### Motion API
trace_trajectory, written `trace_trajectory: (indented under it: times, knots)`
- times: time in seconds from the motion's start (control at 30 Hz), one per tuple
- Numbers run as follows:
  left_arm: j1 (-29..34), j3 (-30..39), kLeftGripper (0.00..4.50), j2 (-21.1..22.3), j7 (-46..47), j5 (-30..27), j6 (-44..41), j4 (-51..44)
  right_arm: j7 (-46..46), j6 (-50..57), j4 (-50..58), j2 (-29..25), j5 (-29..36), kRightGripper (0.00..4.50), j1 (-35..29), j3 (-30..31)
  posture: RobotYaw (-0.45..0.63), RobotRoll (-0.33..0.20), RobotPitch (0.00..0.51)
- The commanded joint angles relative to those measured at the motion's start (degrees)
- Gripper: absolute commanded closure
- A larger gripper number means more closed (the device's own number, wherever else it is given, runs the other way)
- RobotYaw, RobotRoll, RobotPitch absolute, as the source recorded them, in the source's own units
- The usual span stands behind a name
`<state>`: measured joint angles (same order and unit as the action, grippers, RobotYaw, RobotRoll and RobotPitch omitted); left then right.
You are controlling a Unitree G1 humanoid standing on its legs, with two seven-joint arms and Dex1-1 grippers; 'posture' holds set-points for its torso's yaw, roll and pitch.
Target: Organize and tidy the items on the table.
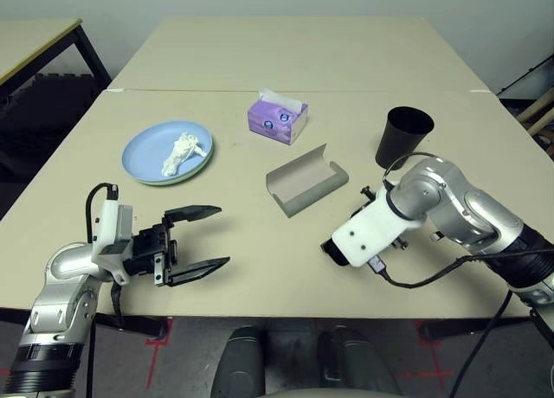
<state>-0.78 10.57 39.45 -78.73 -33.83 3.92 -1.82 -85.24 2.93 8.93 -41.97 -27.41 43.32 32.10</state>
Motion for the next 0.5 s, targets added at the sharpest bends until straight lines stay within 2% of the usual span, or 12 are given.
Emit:
trace_trajectory:
  times: [0.03,0.3,0.5]
  knots:
    - [-0.3,0.1,0.00,-0.2,-0.1,-0.3,0.2,-0.5,-0.9,0.4,-0.3,-0.4,2.2,4.46,1.9,-1.9,0.15,0.000,0.064]
    - [-0.5,0.7,0.00,-0.5,0.5,-0.9,-0.1,-0.7,-0.9,0.2,-2.5,0.1,4.9,4.46,6.2,-2.9,0.16,0.000,0.068]
    - [-0.5,0.9,0.00,-0.4,0.7,-0.9,0.3,-0.6,-0.6,0.3,-2.7,0.0,6.1,4.46,6.5,-2.8,0.16,0.000,0.070]
